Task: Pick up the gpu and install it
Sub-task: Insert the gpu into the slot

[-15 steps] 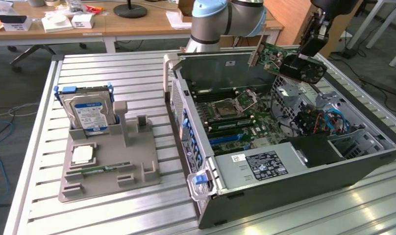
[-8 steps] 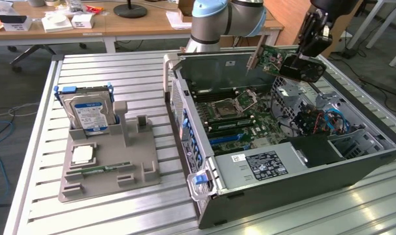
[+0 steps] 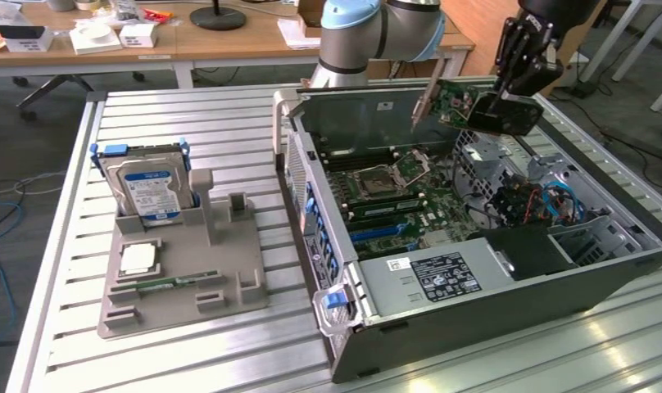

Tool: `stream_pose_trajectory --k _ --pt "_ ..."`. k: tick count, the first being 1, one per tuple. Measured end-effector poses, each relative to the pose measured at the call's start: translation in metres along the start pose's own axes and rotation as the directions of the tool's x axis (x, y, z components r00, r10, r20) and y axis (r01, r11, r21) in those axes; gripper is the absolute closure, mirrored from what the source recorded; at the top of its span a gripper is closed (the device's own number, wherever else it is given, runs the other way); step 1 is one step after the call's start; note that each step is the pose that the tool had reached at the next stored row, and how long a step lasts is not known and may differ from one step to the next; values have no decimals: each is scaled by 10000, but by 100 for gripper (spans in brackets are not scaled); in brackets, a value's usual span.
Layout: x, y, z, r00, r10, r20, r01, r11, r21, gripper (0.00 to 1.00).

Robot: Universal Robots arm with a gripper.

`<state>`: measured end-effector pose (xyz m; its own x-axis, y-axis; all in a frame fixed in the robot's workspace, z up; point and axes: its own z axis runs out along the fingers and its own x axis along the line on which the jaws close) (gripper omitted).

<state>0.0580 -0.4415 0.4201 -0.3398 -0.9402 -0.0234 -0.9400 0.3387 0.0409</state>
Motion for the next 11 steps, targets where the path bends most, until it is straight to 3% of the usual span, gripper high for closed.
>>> stream_pose_trajectory --k 6,11 --pt "0 0 5 9942 -1076 -43 1076 9942 -28 74" --pt "0 -1 9 9802 -1980 -77 1979 9802 -54 74"
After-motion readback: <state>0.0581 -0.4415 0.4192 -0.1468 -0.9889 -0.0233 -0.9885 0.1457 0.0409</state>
